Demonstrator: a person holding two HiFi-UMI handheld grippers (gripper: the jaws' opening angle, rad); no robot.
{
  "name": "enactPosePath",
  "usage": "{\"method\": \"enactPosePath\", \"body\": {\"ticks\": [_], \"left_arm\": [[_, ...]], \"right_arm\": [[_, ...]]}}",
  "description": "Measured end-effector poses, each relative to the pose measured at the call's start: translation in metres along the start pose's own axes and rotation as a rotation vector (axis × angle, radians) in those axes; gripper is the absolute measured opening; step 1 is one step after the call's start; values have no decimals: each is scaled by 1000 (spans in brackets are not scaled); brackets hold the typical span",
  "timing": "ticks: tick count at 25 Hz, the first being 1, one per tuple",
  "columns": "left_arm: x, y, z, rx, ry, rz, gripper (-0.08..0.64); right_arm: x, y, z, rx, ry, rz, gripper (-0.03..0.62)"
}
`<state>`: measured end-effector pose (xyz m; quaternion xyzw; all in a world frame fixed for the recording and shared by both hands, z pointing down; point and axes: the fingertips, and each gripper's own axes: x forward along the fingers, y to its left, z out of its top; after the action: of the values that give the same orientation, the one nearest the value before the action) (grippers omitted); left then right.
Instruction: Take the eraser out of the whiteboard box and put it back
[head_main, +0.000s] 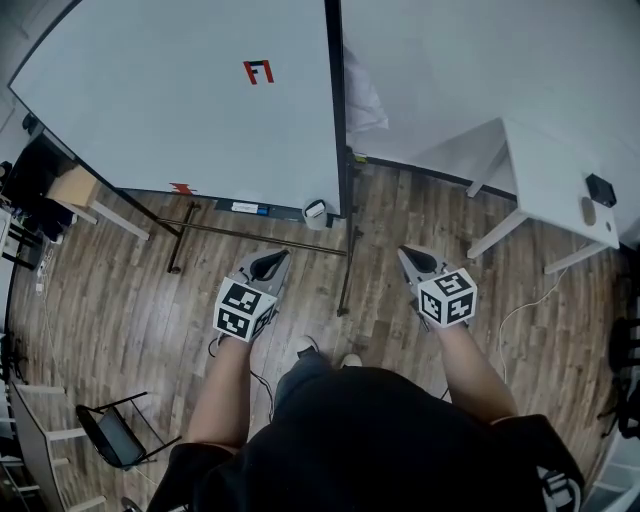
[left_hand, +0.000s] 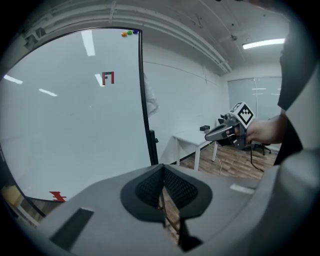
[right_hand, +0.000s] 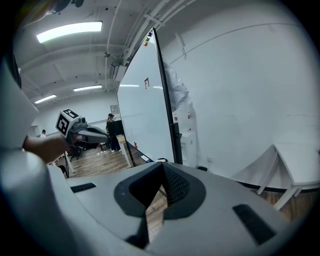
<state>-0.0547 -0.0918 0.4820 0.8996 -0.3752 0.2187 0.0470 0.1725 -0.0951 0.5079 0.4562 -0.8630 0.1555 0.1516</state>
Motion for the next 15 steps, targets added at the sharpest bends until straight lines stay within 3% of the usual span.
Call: {"method": "enactPosePath", "body": {"ticks": [15], "left_arm": [[14,18,2,-9,-26,-32,11]], "right_arm": [[11,-5,2,11,-11,-55,-6]]}}
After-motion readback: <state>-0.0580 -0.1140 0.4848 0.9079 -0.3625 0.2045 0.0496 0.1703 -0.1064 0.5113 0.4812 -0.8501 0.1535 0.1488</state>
